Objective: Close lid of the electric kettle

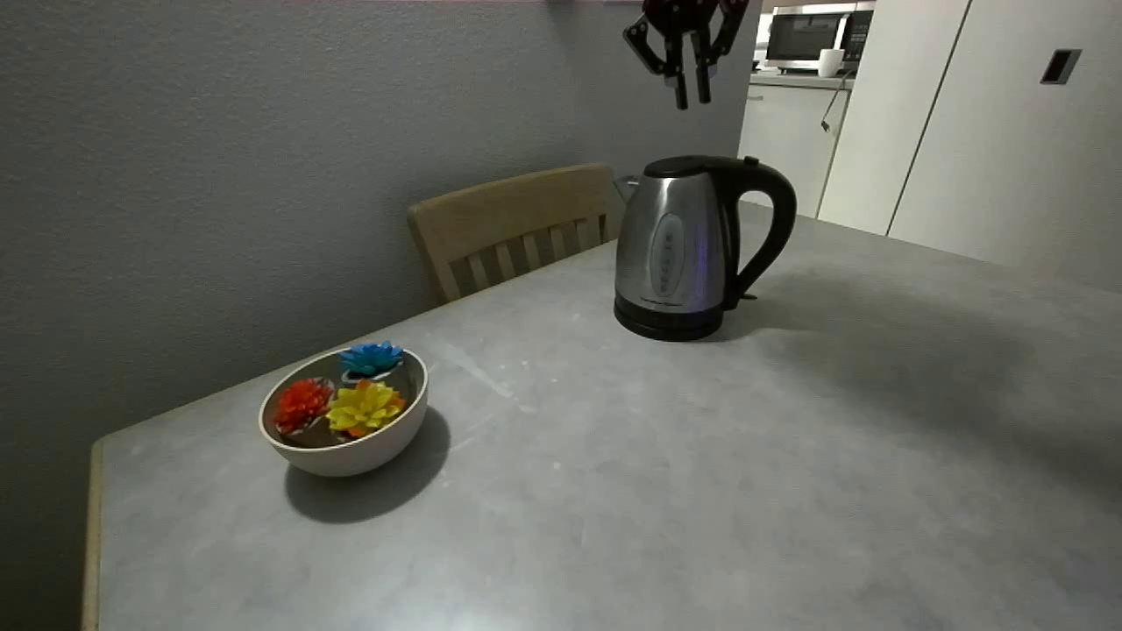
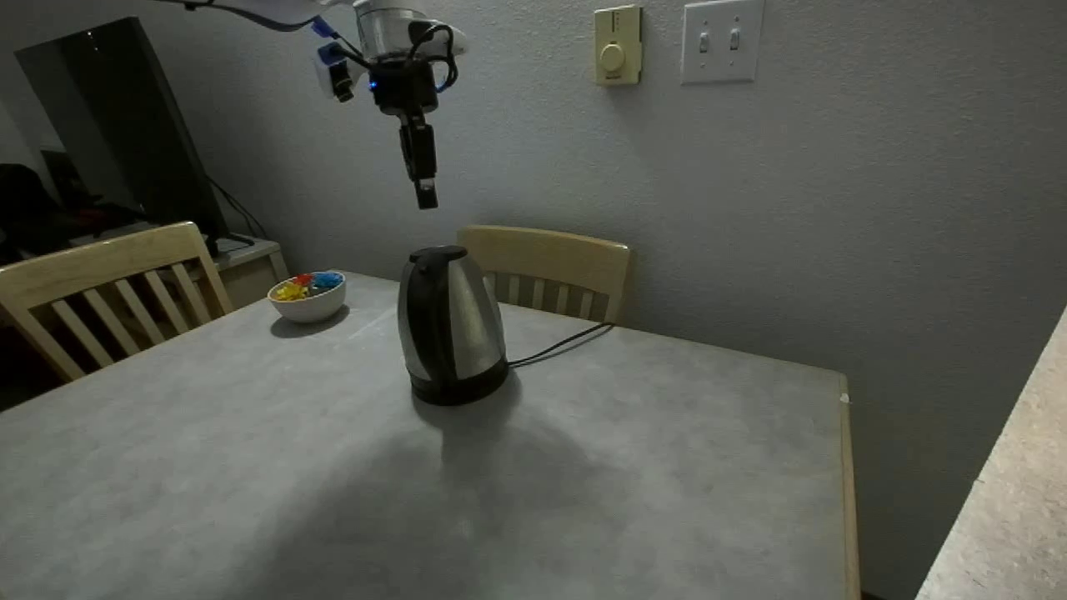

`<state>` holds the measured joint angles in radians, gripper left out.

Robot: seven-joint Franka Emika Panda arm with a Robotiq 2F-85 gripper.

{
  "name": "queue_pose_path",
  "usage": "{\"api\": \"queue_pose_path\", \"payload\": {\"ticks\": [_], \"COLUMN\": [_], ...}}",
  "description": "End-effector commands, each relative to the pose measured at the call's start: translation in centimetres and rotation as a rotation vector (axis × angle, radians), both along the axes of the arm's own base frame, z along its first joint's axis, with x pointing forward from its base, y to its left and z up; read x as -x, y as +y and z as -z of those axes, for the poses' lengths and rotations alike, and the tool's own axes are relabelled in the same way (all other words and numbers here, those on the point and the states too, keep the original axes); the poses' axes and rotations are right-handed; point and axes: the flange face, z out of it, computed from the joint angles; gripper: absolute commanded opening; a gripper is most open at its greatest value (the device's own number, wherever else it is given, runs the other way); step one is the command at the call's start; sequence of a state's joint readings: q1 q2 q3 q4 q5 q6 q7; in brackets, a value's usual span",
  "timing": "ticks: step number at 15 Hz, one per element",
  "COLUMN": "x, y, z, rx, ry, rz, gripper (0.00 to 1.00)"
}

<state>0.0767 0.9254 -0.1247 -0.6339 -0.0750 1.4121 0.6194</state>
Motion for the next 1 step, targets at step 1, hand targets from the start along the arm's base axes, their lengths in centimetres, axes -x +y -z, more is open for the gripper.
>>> {"api": "queue_pose_path", "payload": {"ticks": [1], "x": [0.0], "y": [0.0], "z": [0.0], "rx": [0.0], "ry": [0.0], "rz": [0.0], "gripper": [0.26]}}
